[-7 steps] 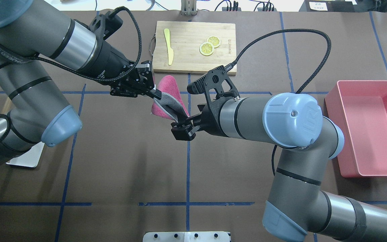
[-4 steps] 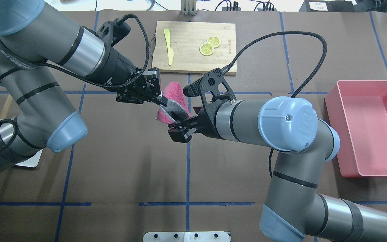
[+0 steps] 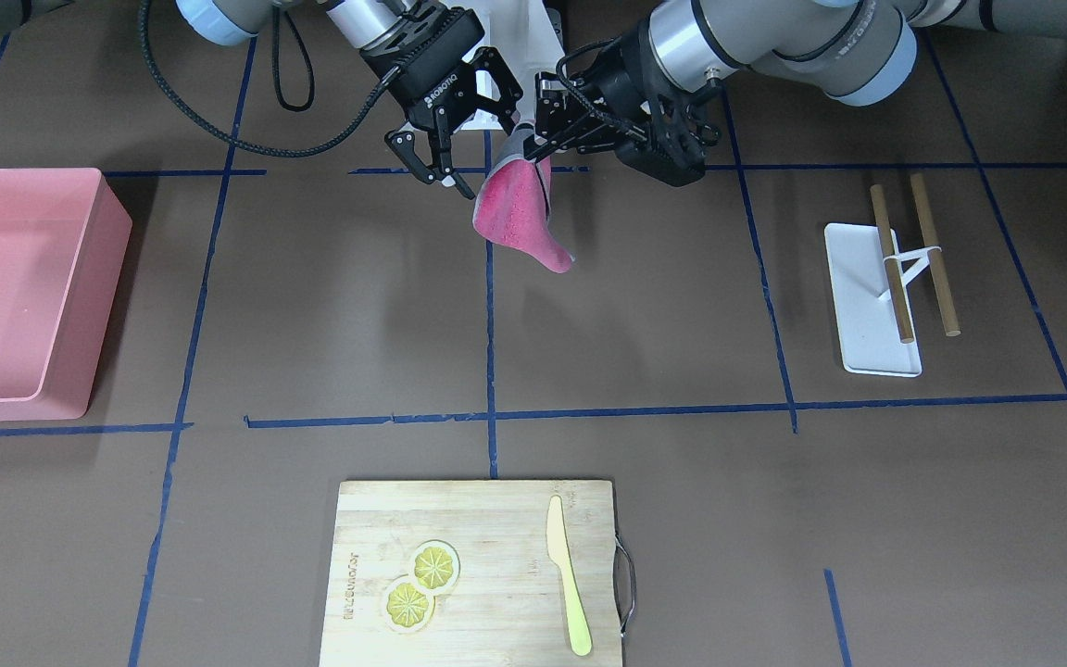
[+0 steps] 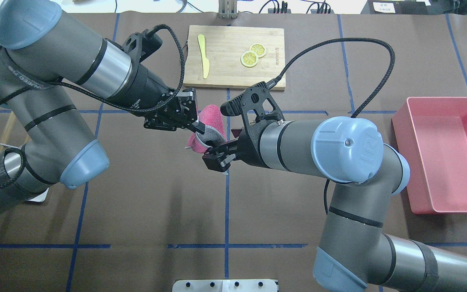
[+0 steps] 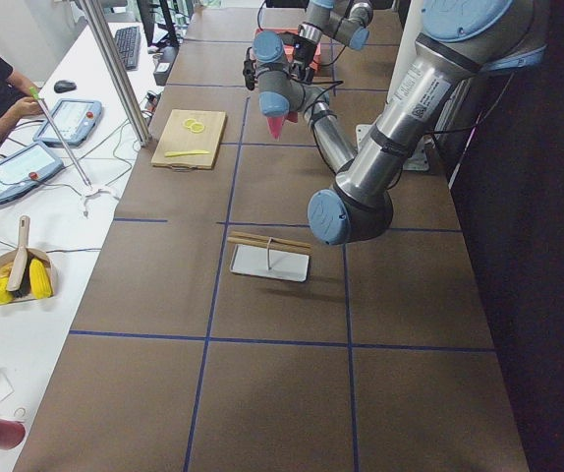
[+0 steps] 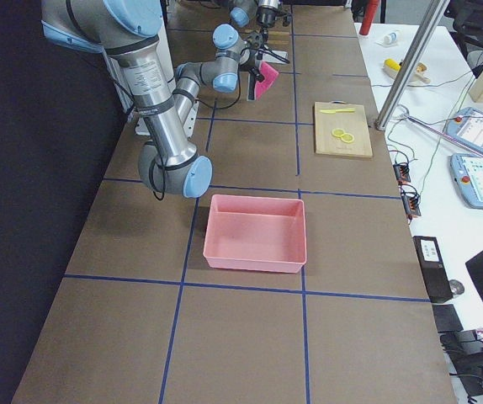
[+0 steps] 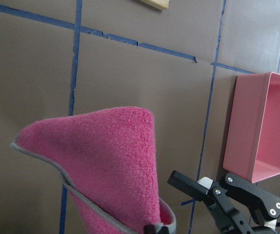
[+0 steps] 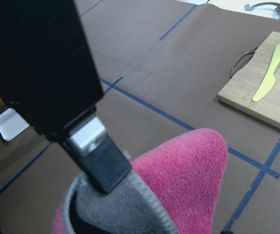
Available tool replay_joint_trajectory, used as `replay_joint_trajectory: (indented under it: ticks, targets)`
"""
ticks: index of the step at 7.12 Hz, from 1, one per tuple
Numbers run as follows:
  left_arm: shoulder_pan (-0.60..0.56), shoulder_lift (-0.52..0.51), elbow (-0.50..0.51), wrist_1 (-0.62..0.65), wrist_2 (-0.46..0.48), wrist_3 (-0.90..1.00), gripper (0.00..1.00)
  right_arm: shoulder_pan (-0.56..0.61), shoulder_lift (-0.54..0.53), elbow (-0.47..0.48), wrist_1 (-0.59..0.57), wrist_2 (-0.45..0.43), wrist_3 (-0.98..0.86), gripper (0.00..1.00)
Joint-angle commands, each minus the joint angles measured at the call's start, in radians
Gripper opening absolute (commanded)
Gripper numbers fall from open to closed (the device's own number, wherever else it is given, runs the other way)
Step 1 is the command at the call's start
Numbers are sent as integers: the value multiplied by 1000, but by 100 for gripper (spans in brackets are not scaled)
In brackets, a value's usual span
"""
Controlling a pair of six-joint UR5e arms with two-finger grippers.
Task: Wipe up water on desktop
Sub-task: 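Grasp the hanging cloth corner with the right gripper below the left gripper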
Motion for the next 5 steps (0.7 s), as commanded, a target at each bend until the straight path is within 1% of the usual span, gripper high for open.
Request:
replay_joint_trajectory:
  ticks: [1,2,3,5]
  targets:
    - [1,0,1,1,1,1,0,0,6,0,-1,-2,5,24]
    - [1,0,1,1,1,0,0,0,4,3,-1,0,5,10]
    - [1,0,0,1,1,0,0,0,6,5,-1,-6,5,3]
    - [1,-2,0,-1,1,0,0,0,7,6,-1,-9,5,0]
